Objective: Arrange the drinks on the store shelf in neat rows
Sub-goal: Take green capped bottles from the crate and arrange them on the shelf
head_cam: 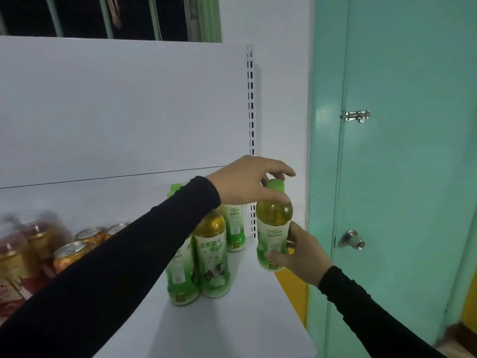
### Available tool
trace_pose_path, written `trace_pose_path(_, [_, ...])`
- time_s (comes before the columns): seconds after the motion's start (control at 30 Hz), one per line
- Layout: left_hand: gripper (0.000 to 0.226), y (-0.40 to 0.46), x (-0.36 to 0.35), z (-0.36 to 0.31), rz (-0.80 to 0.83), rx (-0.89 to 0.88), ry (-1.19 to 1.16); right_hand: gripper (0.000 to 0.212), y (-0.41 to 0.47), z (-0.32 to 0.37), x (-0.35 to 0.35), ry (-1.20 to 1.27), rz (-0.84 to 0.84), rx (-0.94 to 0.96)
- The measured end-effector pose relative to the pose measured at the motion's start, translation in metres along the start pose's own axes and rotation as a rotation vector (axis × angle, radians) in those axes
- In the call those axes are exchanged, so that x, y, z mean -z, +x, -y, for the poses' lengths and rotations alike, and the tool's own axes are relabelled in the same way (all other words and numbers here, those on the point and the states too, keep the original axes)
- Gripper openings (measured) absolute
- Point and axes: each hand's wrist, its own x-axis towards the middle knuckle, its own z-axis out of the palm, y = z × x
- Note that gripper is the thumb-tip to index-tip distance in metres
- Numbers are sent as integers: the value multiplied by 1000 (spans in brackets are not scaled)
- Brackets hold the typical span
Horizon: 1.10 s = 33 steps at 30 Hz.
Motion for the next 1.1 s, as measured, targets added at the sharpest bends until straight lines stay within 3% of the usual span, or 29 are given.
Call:
trace_pose_path(0.1, [36,3,2,3,55,-10,176,53,6,-1,-10,7,43,5])
trace_pose_path(0.27, [39,7,10,22,92,62,200,57,14,-2,-27,51,72,-22])
trace_pose_path(0.43, [39,19,8,46,23,132,240,53,23,4,-45,43,77,-35])
trace_pose_path(0.6, [39,28,3,69,54,228,296,57,13,9,-48,-103,179,-8])
trace_pose_path(0.7, [41,33,-1,79,57,266,317,80,-4,9,-50,-312,276,1])
trace_pose_path(0.9, [42,41,-10,91,87,335,357,103,-20,-1,-64,-528,480,-35])
trace_pose_path(1.1, [43,41,-12,95,60,359,340,139,-25,-9,-74,-647,560,-23])
